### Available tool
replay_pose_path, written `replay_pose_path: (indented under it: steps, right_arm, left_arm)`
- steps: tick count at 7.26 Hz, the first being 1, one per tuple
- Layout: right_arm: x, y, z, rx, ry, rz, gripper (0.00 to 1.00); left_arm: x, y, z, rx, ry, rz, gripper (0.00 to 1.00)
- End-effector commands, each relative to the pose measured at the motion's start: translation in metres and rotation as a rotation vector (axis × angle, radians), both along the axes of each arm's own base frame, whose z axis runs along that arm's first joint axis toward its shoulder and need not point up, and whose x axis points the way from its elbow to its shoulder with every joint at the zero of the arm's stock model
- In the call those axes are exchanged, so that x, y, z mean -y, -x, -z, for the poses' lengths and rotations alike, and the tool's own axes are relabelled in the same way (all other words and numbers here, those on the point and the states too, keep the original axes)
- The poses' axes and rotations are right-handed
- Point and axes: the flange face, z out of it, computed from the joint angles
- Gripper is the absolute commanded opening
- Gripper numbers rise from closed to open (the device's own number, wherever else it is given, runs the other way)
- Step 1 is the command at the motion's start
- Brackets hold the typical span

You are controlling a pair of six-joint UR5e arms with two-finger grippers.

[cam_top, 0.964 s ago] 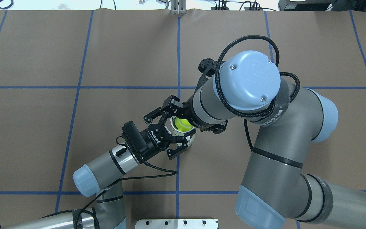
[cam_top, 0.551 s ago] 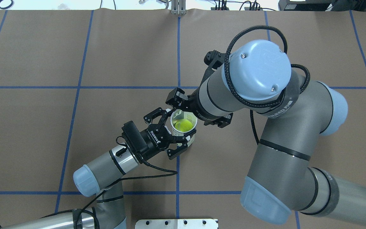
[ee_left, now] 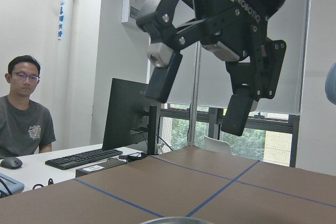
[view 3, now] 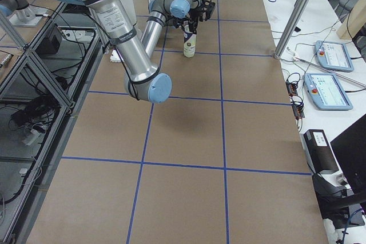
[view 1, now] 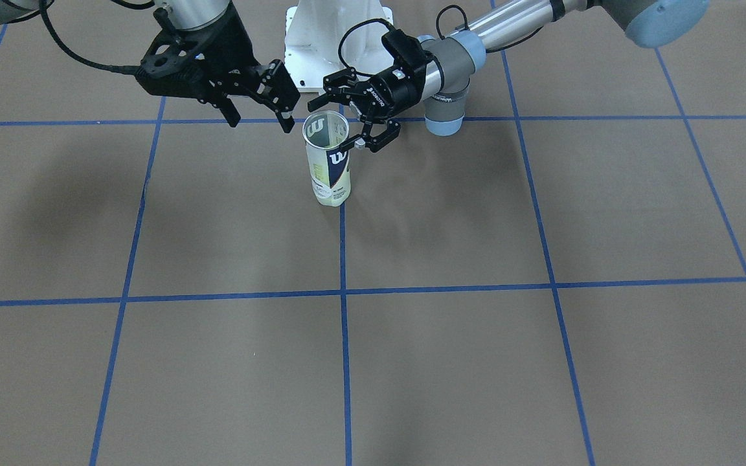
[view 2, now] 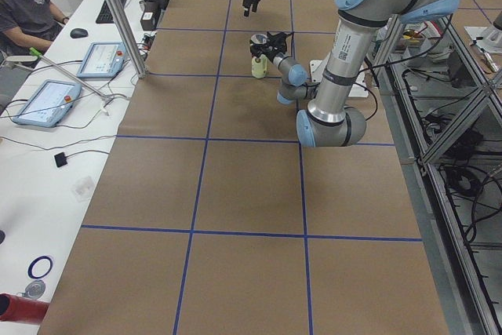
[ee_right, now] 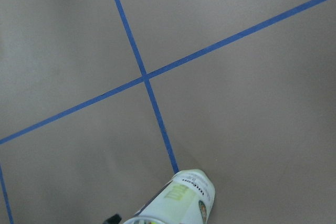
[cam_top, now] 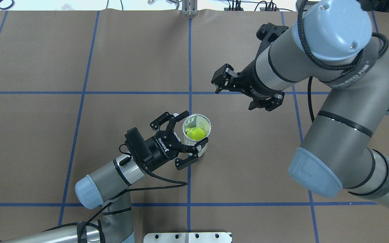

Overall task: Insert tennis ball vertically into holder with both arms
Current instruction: 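Open both grippers and withdraw them from the tube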

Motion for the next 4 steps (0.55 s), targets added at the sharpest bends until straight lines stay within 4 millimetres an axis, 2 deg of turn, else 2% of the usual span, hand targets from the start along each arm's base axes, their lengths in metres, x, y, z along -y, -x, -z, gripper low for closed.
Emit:
replay_pose_path:
  steps: [1,3,4]
  right_arm:
    - [0.017,-0.024,-0.037,-0.054,-0.011,0.014,0.99]
    - [0.03,-0.038,-0.075,-0.127,-0.06,0.052,0.99]
    - [0.043,-0.05,-0.102,-0.183,-0.098,0.083,0.99]
  left_arm:
    - [-0.007,0.034,-0.009,-0.029,-0.005,0.001,0.99]
    - [-0.014,0.112,-0.037,-0.041,-0.008,0.025,0.99]
    - [0.008,0.139,-0.059,-0.002,0.007,0.078,0.99]
